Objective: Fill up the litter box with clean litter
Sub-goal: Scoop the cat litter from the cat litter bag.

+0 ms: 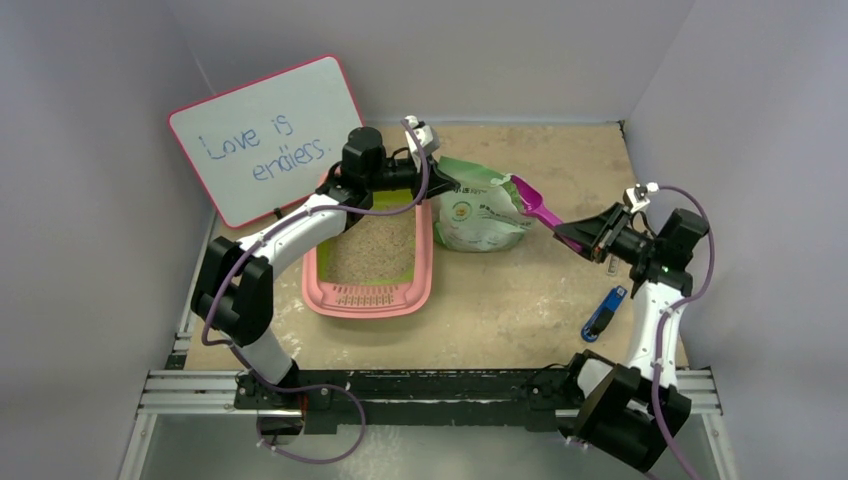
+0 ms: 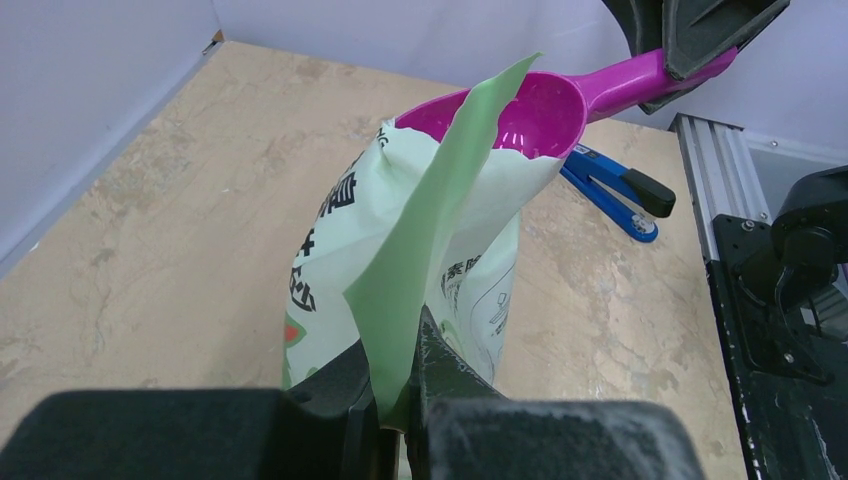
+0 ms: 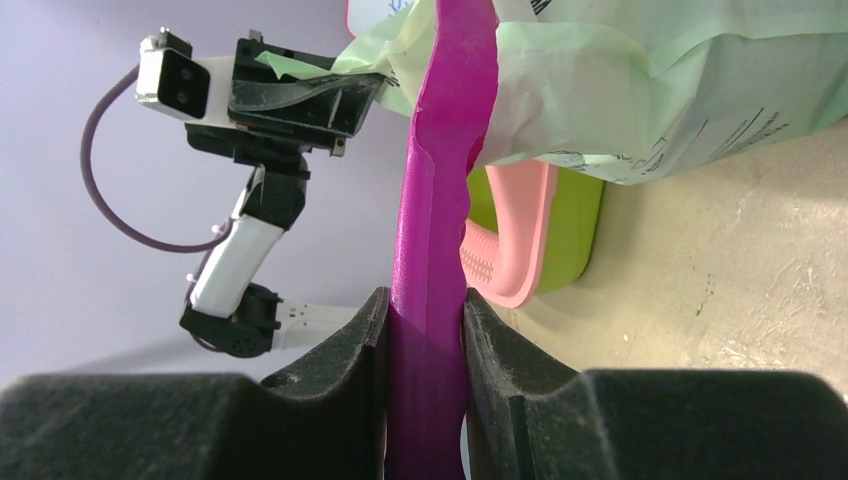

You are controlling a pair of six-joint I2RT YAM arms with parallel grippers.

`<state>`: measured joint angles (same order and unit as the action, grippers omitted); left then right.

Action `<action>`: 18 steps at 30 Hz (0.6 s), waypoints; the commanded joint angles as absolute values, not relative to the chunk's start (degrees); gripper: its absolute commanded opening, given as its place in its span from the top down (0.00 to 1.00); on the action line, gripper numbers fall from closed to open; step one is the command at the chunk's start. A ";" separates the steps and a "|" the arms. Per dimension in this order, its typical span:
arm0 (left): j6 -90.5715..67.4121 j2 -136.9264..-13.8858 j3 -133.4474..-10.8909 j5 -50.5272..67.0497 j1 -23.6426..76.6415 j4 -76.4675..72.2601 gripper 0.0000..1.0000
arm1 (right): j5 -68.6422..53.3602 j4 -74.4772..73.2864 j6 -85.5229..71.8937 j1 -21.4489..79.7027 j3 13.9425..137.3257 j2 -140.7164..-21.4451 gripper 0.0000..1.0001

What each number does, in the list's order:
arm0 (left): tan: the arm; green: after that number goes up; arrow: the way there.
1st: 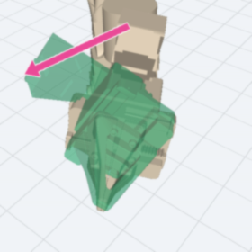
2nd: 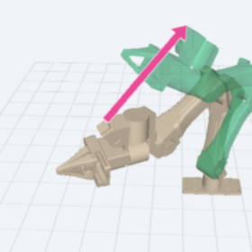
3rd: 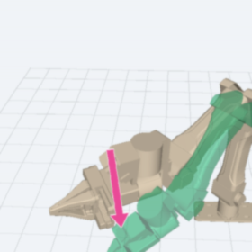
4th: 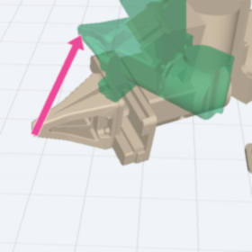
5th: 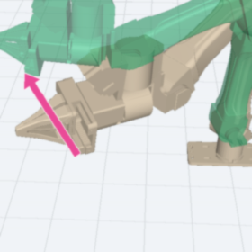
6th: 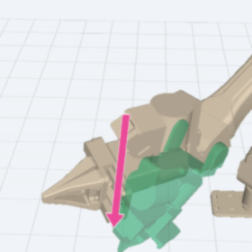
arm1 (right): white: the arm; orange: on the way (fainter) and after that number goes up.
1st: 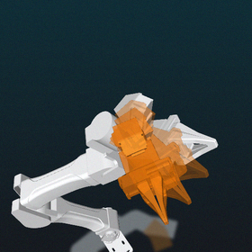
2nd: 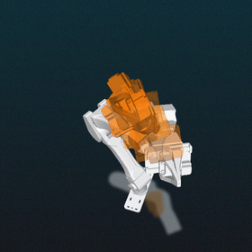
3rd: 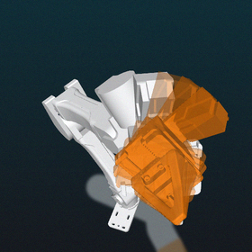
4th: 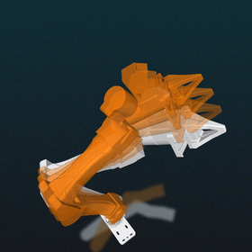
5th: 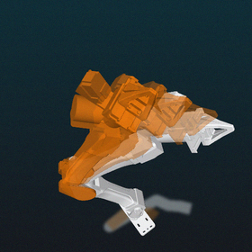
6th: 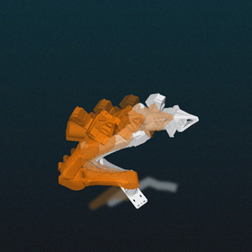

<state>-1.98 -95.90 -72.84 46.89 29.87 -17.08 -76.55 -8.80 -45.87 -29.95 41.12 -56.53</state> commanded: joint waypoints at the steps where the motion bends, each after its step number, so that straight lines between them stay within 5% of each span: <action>1: -2.24 -92.55 -74.52 46.53 29.07 -26.34 1.00 | -77.66 -1.36 -51.70 -32.22 40.66 -53.81 1.00; 7: -2.55 -92.64 -74.88 46.01 28.87 -26.08 1.00 | -78.54 13.00 -65.01 -33.12 34.83 -52.06 1.00; 18: -4.49 -93.69 -75.62 46.60 28.40 -28.57 1.00 | -77.50 -5.16 -55.19 -33.09 39.69 -52.62 1.00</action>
<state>-3.46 -95.90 -72.84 46.85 29.85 -17.19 -77.32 4.73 -61.01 -32.32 34.44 -52.73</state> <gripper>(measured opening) 0.026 0.298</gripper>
